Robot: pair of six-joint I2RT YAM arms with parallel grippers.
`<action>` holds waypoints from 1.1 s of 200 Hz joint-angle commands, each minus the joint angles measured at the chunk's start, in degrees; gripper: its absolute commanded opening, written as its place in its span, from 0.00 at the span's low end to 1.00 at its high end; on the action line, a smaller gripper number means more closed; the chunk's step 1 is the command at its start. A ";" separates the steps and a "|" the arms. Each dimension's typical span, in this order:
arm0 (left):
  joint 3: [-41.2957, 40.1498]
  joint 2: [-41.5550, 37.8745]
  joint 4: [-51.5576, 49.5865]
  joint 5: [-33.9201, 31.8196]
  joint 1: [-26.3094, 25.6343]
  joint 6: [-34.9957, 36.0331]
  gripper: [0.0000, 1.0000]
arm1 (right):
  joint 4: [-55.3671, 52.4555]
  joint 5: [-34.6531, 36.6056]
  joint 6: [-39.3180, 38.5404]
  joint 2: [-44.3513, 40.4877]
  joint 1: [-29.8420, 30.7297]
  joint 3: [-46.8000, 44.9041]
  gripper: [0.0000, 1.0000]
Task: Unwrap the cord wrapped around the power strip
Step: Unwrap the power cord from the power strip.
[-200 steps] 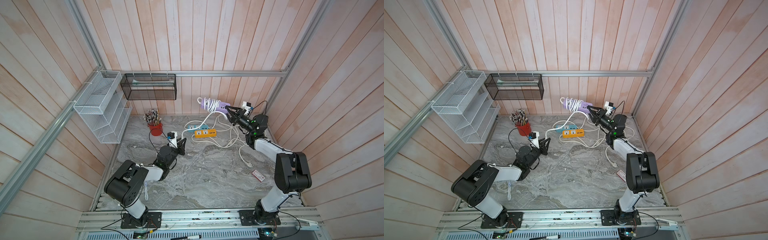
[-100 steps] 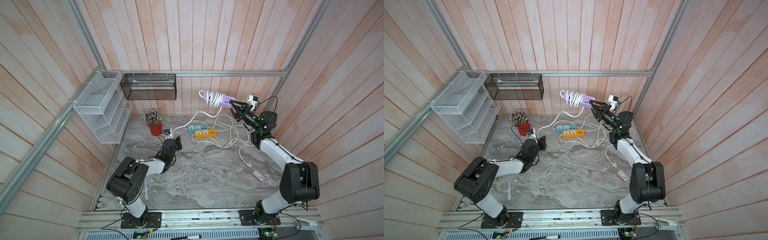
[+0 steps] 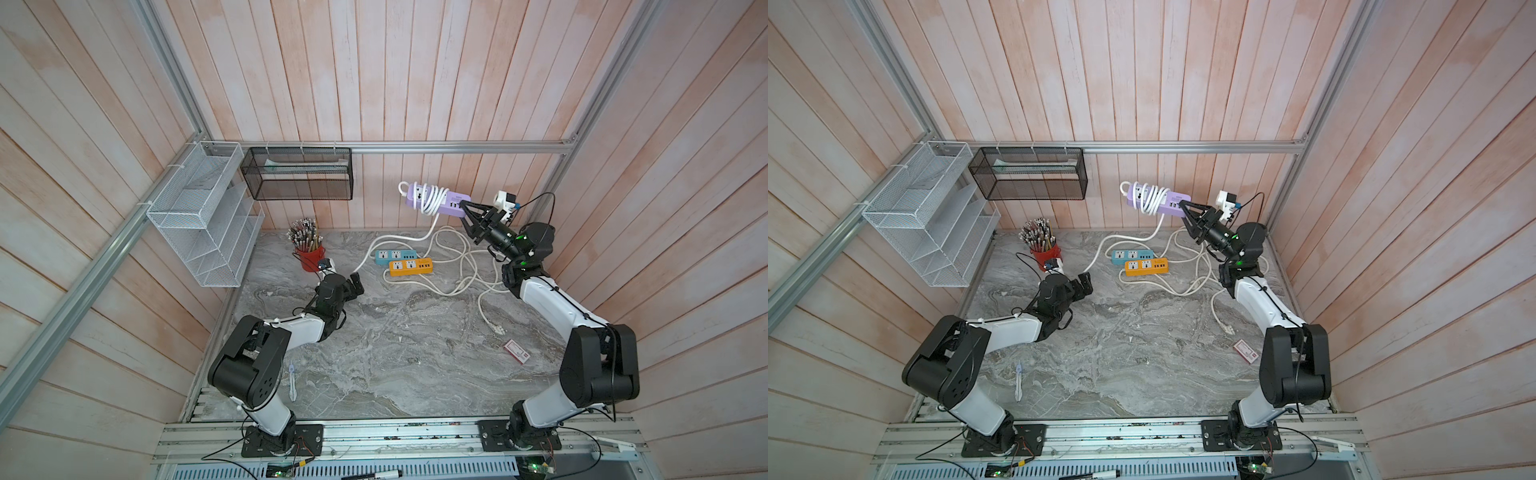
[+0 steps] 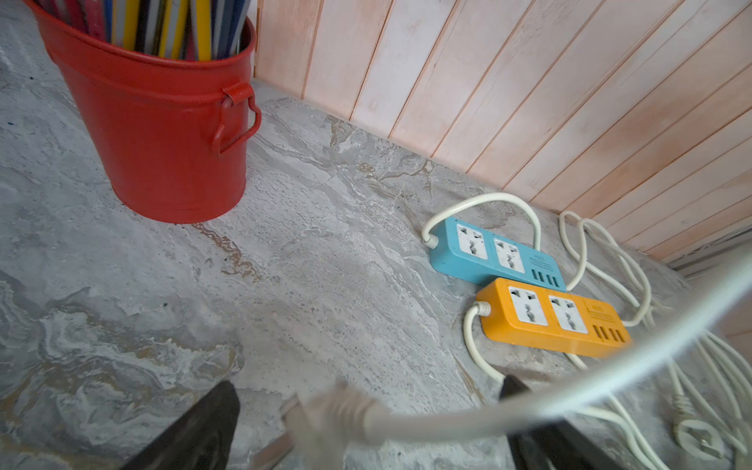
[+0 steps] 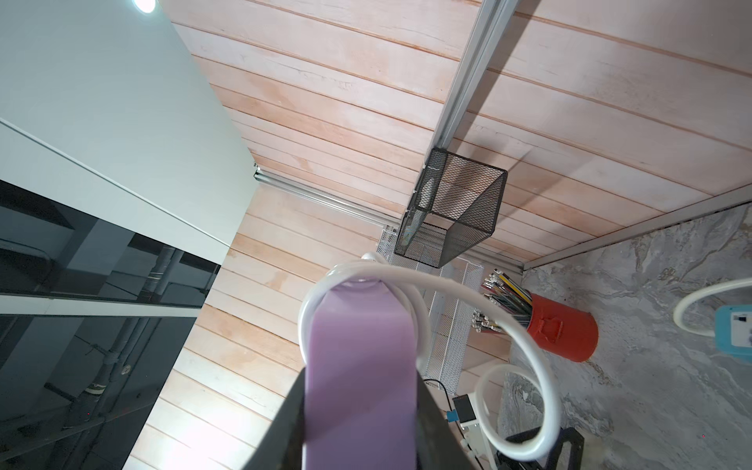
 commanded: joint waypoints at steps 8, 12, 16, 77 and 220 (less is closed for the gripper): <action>-1.20 -3.11 -0.52 5.62 0.92 -1.19 1.00 | 2.19 0.51 -1.28 -1.98 -0.44 1.93 0.23; -1.26 -3.20 -0.38 6.61 0.92 -0.82 1.00 | 2.30 0.58 -1.20 -1.95 -0.47 1.86 0.23; -1.15 -3.22 -0.15 7.94 0.94 -0.42 1.00 | 2.50 0.59 -1.05 -1.86 -0.44 1.91 0.23; -2.14 -8.58 1.70 10.06 0.94 2.05 1.00 | 2.00 0.22 -1.25 -2.14 -0.24 2.13 0.23; 8.46 4.60 44.00 20.73 -7.27 11.27 1.00 | 9.99 3.54 12.47 -7.36 13.31 -4.80 0.23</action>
